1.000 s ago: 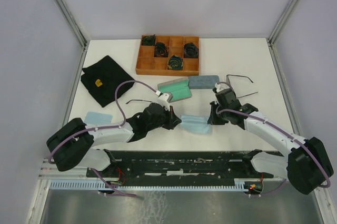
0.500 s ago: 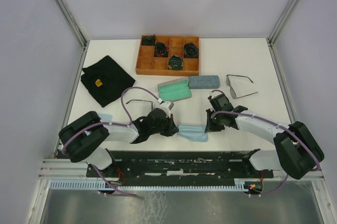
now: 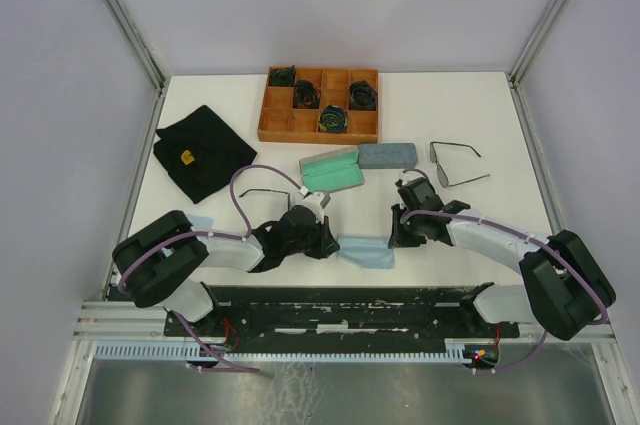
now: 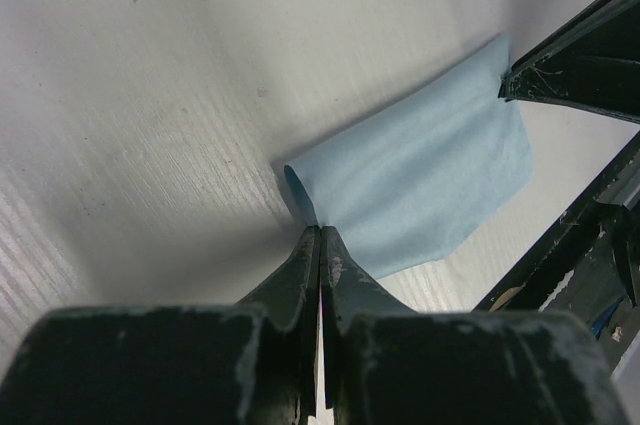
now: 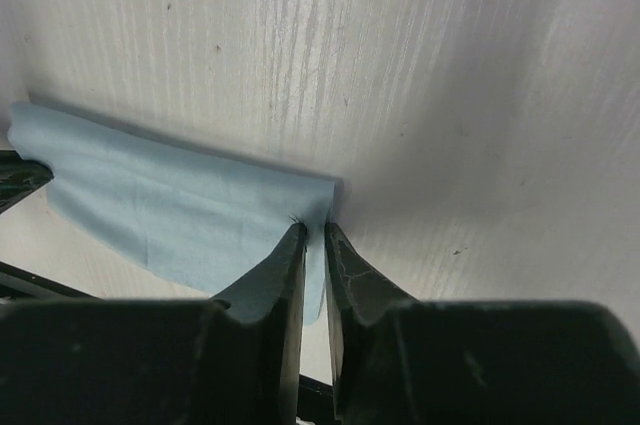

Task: Organize the sunglasses
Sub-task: Place the glasses cleaning cloth at the center of the board, then pick up the glasses cleaning cloth from the center of the board.

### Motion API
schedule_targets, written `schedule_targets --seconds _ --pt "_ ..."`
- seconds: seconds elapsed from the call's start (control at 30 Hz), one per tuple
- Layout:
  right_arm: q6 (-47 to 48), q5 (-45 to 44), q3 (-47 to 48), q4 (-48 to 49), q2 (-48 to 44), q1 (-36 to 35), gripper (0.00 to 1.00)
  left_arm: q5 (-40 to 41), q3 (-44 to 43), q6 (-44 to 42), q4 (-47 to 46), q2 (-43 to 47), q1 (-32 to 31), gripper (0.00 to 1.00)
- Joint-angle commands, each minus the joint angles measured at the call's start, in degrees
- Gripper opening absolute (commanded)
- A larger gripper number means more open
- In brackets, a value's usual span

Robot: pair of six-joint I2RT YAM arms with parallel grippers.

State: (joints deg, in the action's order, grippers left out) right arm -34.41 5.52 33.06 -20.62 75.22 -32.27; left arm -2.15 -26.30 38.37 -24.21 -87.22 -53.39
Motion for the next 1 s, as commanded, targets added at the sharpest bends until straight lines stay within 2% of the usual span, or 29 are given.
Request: schedule_targets --seconds 0.0,0.2,0.63,0.97 --pt "0.40 -2.00 0.49 -0.56 -0.13 -0.39 0.17 -0.31 -0.58 1.24 -2.64 0.49 -0.28 0.03" --pt "0.31 -2.09 1.19 -1.70 -1.80 -0.45 0.06 -0.45 -0.80 1.36 -2.26 1.54 -0.24 0.03" --pt "0.05 -4.42 5.04 -7.39 -8.35 -0.53 0.00 0.30 -3.61 1.70 3.03 9.10 -0.27 0.03" --pt "-0.65 -6.34 7.89 -9.92 -12.42 -0.51 0.00 0.00 -3.28 2.46 3.61 14.81 -0.24 0.03"
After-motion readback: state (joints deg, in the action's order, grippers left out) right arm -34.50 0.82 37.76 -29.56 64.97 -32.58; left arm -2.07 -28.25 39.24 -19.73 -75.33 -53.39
